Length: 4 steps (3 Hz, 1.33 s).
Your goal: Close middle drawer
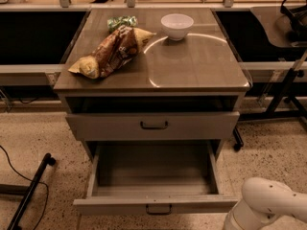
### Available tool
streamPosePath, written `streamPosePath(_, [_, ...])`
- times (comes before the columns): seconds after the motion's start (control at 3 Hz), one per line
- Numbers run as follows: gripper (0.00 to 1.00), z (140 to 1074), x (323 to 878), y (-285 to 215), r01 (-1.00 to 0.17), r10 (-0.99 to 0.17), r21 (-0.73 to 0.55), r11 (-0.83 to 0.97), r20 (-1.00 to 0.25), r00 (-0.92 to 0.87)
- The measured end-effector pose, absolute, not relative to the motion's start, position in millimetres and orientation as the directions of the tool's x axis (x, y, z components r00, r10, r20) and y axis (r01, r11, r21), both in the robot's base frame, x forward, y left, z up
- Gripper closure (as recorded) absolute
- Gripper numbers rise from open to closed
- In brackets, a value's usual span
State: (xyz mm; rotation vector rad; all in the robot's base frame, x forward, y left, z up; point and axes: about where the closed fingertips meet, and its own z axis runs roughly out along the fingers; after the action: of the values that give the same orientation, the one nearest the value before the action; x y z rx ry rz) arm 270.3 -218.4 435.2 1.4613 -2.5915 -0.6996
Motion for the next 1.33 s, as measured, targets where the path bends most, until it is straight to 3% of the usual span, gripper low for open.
streamPosePath(0.33, [1.0, 447, 281, -216, -0.819, -0.824, 0.365, 0.443, -0.193, -0.533])
streamPosePath(1.33, [1.0, 443, 312, -198, -0.846, -0.825, 0.296, 0.443, -0.236, -0.514])
